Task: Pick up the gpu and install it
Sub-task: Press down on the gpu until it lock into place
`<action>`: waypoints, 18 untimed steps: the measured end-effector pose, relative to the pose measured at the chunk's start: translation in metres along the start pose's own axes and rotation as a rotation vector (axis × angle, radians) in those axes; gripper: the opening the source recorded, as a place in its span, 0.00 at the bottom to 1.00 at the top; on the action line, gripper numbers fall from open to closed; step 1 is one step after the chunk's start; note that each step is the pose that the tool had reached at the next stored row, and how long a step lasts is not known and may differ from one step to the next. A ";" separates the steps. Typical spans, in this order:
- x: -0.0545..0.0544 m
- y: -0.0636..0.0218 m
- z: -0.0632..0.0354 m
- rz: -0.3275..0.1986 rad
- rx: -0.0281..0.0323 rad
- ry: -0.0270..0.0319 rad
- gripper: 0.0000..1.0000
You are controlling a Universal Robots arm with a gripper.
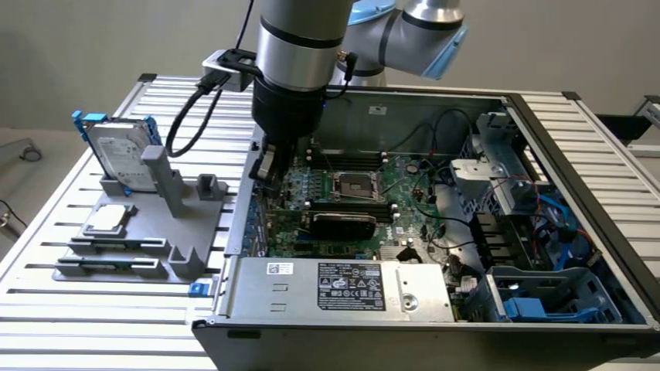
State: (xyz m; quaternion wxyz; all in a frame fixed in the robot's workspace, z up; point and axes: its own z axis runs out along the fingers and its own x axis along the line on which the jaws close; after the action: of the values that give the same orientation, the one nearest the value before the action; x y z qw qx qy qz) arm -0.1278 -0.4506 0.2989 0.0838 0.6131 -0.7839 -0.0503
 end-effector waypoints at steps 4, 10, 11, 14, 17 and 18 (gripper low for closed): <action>0.000 0.0002 0.0012 0.002 0.0002 0.0010 0.11; 0.000 0.0006 0.0030 0.007 0.0005 0.0025 0.11; 0.000 0.0007 0.0033 0.008 0.0005 0.0027 0.11; 0.000 0.0008 0.0040 0.012 0.0006 0.0035 0.11; 0.000 0.0007 0.0048 0.014 0.0009 0.0044 0.11; 0.000 0.0007 0.0050 0.015 0.0009 0.0046 0.11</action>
State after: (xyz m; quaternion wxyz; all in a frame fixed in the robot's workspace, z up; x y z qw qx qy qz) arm -0.1294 -0.4506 0.2941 0.0857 0.6074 -0.7883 -0.0479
